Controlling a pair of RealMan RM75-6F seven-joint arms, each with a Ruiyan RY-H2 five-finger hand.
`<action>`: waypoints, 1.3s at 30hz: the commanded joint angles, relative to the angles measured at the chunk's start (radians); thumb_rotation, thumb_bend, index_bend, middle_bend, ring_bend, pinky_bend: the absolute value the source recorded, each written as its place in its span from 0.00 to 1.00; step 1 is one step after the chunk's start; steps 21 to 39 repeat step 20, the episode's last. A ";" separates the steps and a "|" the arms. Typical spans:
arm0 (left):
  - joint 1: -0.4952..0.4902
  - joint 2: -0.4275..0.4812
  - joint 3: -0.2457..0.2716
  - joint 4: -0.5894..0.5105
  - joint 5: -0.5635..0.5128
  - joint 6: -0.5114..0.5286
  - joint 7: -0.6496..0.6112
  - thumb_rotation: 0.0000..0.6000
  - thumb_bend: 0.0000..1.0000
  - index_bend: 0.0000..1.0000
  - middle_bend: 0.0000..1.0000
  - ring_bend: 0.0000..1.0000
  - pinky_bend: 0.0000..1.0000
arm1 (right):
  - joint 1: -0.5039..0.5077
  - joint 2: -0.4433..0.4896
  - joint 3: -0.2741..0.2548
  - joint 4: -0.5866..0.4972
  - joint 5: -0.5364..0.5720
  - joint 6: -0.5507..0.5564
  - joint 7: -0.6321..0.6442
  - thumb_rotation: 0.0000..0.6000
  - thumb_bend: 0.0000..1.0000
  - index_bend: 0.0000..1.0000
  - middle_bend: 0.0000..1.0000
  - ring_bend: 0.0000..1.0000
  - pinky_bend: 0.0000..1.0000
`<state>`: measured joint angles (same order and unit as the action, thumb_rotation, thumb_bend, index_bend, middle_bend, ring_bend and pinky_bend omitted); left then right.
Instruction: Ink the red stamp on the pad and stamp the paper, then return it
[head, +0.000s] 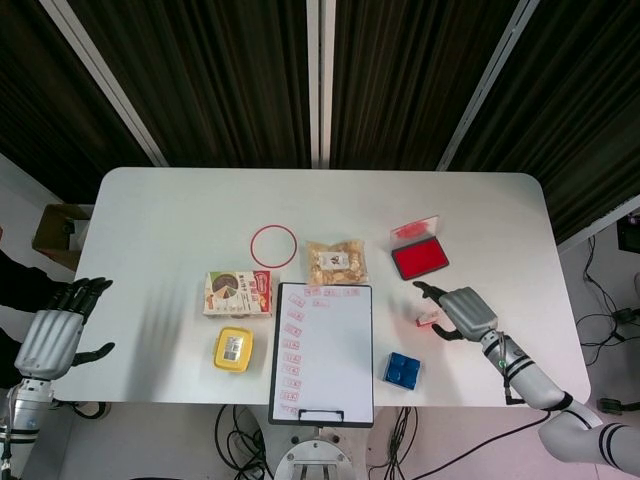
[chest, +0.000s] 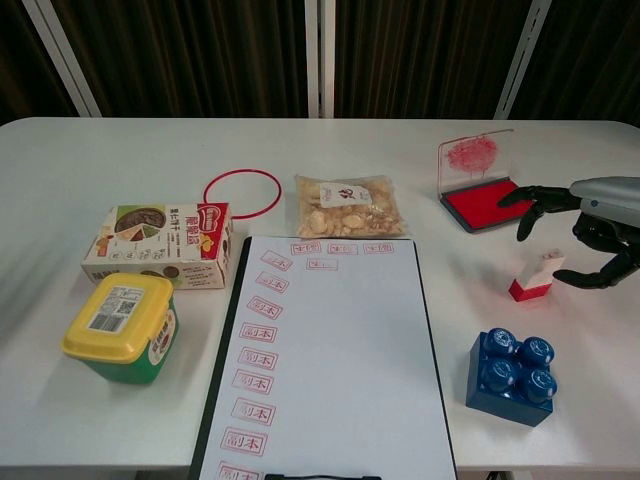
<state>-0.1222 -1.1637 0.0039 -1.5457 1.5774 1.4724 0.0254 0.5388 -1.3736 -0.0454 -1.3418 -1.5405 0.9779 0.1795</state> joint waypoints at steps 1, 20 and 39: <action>0.002 0.003 -0.001 -0.002 0.000 0.004 0.001 1.00 0.00 0.14 0.14 0.12 0.20 | -0.035 0.051 -0.001 -0.029 -0.074 0.140 -0.046 1.00 0.19 0.00 0.18 0.76 0.95; 0.007 0.035 -0.008 -0.034 0.010 0.028 0.008 1.00 0.00 0.14 0.14 0.12 0.20 | -0.413 0.197 0.078 -0.292 0.209 0.584 -0.411 1.00 0.10 0.00 0.00 0.00 0.00; 0.007 0.035 -0.008 -0.034 0.010 0.028 0.008 1.00 0.00 0.14 0.14 0.12 0.20 | -0.413 0.197 0.078 -0.292 0.209 0.584 -0.411 1.00 0.10 0.00 0.00 0.00 0.00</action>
